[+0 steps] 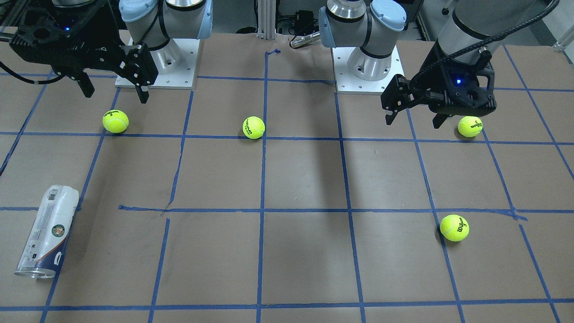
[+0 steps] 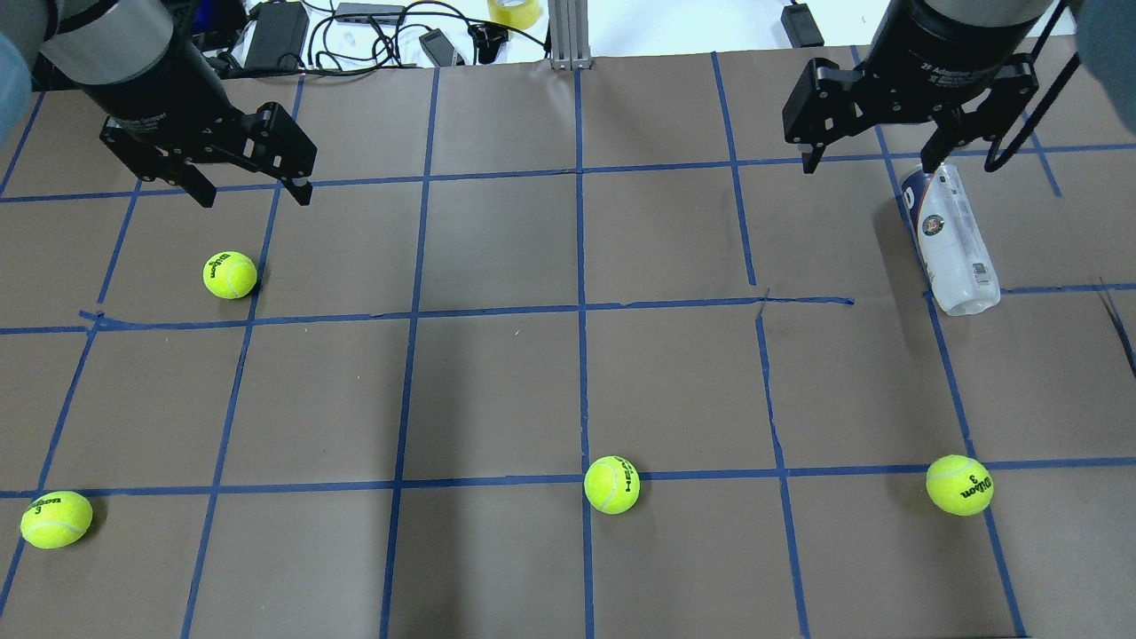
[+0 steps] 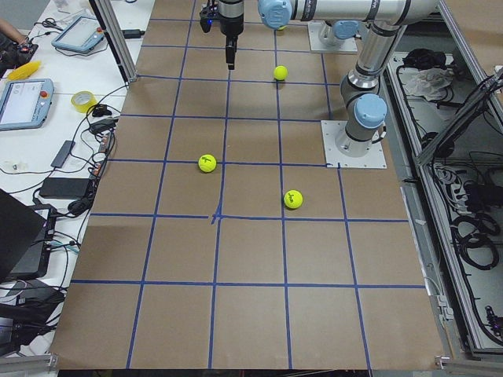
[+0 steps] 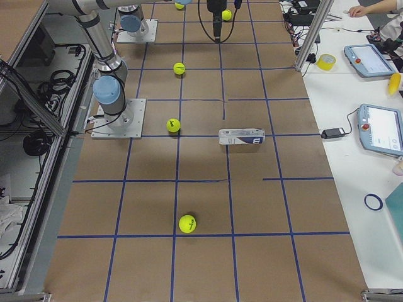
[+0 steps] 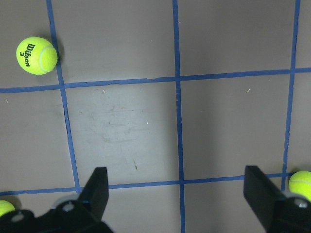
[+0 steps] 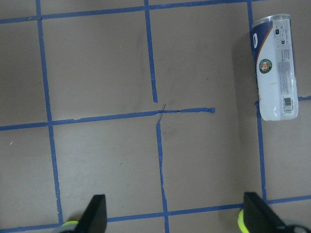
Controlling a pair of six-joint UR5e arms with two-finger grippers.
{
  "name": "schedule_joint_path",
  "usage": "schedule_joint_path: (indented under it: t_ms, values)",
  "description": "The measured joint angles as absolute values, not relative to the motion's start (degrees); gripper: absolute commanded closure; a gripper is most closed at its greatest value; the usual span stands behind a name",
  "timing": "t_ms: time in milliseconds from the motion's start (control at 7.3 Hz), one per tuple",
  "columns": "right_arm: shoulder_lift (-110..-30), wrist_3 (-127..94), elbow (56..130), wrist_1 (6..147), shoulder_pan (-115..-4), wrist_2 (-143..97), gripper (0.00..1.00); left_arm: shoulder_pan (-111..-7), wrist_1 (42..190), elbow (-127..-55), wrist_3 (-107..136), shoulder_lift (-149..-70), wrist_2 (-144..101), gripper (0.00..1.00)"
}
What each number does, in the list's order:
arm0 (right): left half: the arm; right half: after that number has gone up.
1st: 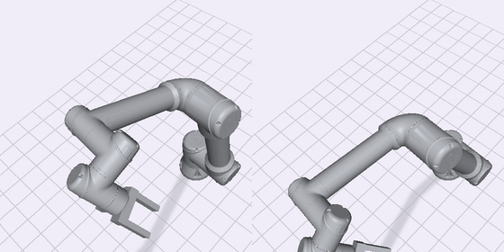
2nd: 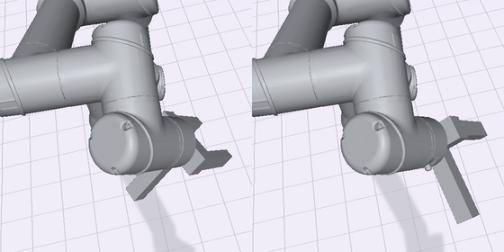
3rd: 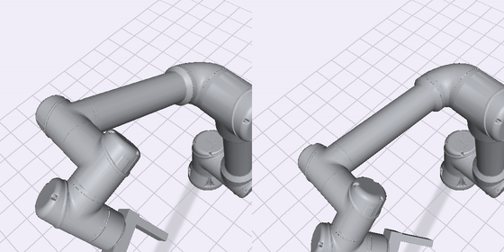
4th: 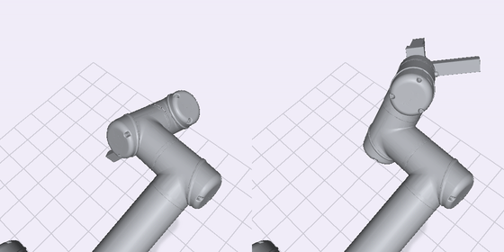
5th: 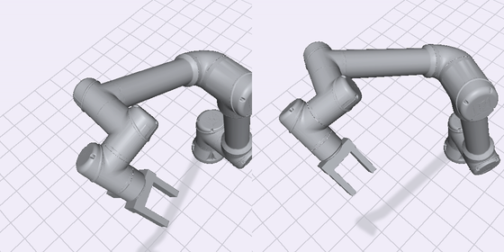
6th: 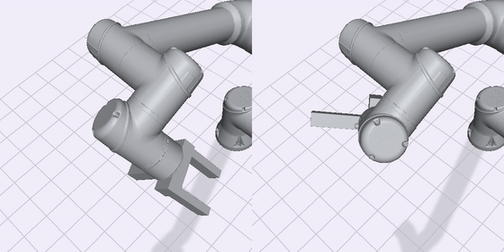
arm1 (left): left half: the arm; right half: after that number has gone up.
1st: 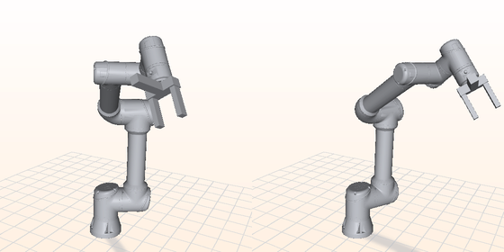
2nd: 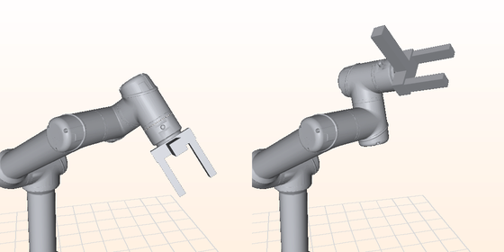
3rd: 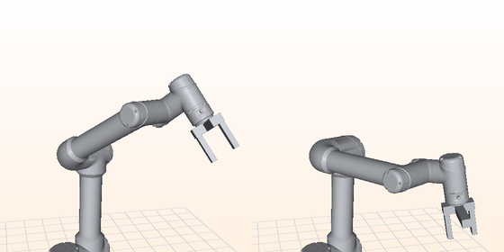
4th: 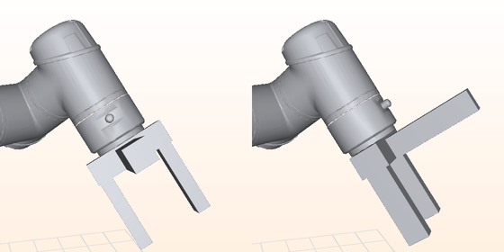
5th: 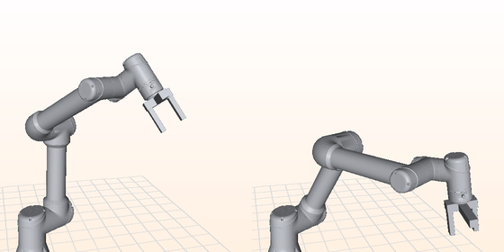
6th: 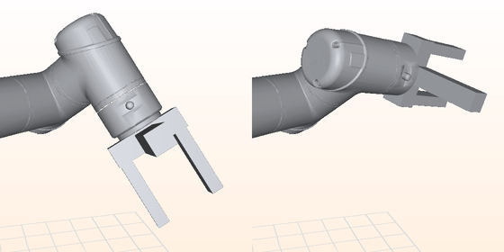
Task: Lift up tennis ball bucket
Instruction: 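Raise the right gripper and move it toward the white tennis ball can, then lower the right gripper over the can's open end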
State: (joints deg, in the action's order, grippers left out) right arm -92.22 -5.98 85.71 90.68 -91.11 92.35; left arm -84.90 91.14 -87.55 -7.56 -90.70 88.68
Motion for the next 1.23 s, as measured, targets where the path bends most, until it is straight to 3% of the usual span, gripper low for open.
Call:
schedule_joint_path:
  t_ms: [685, 1233]
  values:
    - [-90.5, -5.8, 86.0, 95.2, -91.0, 94.4, 0.03, -85.0, 91.1, -88.7, -7.6, -90.1, 88.7, 0.00]
    - [-78.6, -2.0, 84.4, 108.5, -81.5, 94.6, 0.00, -85.0, 91.0, -89.1, -7.6, -90.0, 88.7, 0.00]
